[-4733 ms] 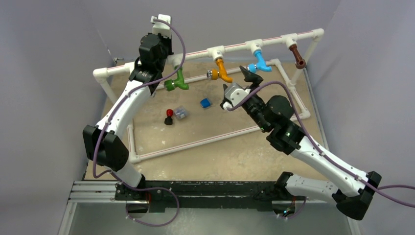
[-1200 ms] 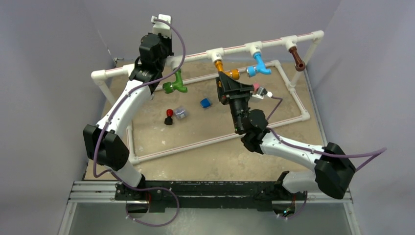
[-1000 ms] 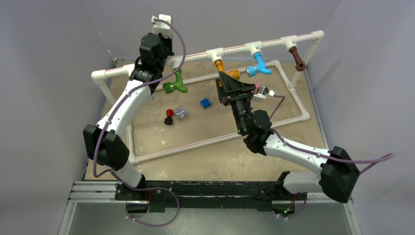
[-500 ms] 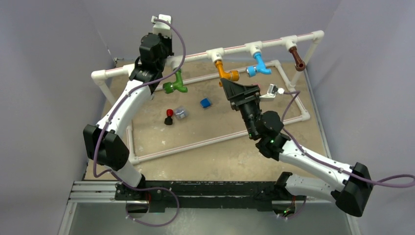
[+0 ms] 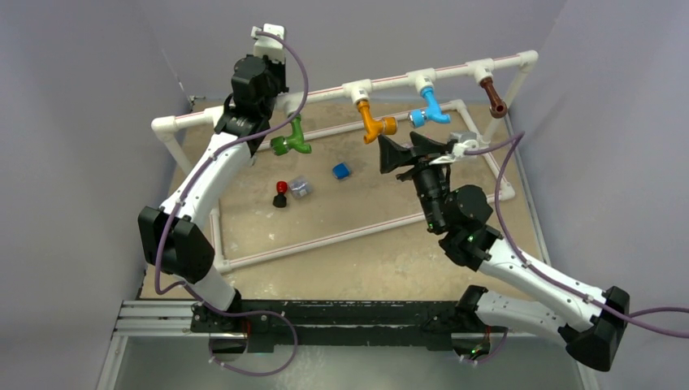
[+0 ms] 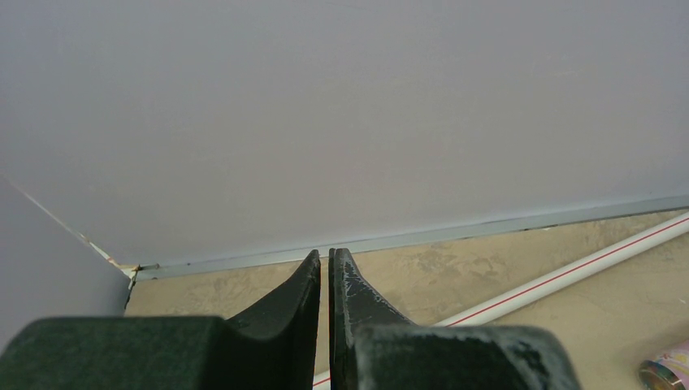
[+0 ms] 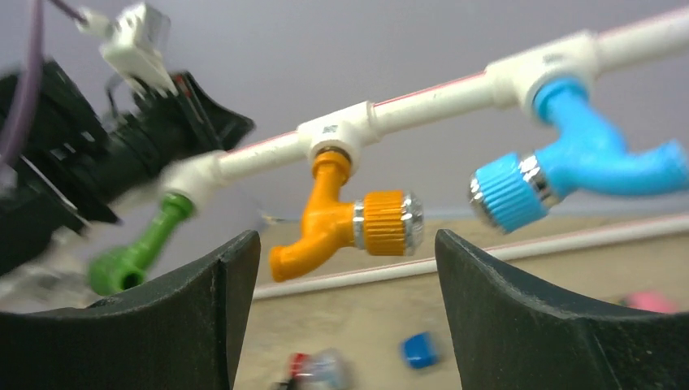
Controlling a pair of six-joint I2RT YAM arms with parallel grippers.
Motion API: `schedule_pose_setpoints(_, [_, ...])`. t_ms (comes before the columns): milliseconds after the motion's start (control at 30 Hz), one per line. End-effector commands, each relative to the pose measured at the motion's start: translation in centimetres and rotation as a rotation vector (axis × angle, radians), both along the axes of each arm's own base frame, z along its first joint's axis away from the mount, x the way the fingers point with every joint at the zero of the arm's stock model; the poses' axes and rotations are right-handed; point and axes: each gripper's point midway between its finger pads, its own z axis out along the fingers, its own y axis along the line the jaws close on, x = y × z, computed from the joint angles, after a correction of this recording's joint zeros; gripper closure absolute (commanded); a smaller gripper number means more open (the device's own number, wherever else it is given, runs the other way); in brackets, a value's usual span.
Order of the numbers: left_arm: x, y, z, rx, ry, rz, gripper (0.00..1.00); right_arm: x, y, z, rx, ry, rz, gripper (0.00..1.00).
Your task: Install the water faucets
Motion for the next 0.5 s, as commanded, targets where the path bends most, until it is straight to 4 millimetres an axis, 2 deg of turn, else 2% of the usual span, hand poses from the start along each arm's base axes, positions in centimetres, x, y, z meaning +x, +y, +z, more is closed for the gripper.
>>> schedule_pose_setpoints(0, [-0.2,-0.4,-8.0,0.079,0.216,-0.007,0.94,-0.4,-1.2,2.9,-0.422,-0.236,-0.096,0.20])
schedule_pose_setpoints(133, [-0.1,-0.4,-8.0,0.078,0.217,-0.007,0.93,-0.7,0.1,2.7,-0.729,-0.386,-0.071,0.18])
schedule_pose_setpoints(233, [-0.1,-0.4,-8.1,0.078,0.218,-0.007,0.93,-0.6,1.4,1.7,-0.956,-0.465,-0.038,0.17])
schedule_pose_setpoints(467, [-0.2,-0.3,-7.9,0.080,0.212,-0.005,0.93,0.4,1.7,1.2,-1.263,-0.582,-0.141,0.15])
